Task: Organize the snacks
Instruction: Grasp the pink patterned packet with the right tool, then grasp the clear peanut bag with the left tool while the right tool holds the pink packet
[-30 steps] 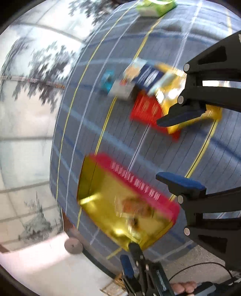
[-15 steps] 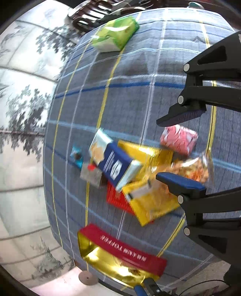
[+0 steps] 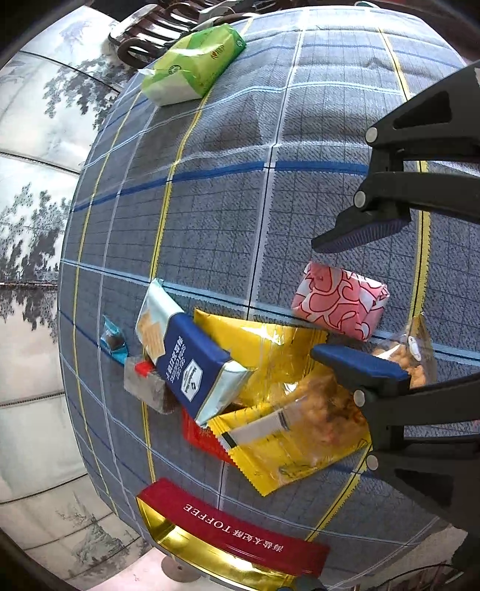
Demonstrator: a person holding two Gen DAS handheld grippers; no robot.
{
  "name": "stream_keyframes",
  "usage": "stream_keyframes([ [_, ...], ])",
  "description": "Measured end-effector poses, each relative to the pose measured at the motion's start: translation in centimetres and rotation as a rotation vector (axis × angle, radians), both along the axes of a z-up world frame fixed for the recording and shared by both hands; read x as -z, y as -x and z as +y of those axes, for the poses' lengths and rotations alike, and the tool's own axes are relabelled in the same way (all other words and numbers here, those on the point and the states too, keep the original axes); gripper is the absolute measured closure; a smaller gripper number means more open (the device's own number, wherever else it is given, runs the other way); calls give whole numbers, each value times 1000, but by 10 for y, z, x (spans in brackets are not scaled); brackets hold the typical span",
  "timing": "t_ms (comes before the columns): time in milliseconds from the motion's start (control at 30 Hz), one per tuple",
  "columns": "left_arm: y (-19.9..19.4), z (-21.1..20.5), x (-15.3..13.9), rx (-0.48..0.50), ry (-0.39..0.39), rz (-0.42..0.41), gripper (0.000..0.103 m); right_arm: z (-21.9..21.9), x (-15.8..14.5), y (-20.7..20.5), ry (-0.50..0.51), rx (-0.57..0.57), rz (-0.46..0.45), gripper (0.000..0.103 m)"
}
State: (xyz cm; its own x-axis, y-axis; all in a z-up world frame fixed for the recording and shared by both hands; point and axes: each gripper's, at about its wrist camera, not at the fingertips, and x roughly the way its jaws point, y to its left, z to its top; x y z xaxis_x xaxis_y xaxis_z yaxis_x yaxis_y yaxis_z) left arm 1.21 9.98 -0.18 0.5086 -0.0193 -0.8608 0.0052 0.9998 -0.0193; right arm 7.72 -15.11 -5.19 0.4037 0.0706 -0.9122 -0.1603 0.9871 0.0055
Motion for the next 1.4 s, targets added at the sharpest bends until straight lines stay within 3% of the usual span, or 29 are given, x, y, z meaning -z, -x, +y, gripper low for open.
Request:
stream_keyframes([
  [133, 1, -3, 2, 6, 5, 5, 44, -3, 6, -1, -1, 8, 10, 52],
  [267, 1, -8, 3, 11, 9, 10, 44, -2, 7, 0, -12, -2, 1, 65],
  [400, 0, -13, 6, 12, 9, 19, 44, 3, 6, 2, 6, -25, -13, 69],
  [900, 3, -48, 0, 13, 1, 30, 44, -1, 5, 0, -1, -169, -86, 70],
  [1400, -3, -121, -1, 48, 54, 72, 44, -44, 9, -12, -2, -244, -165, 70],
])
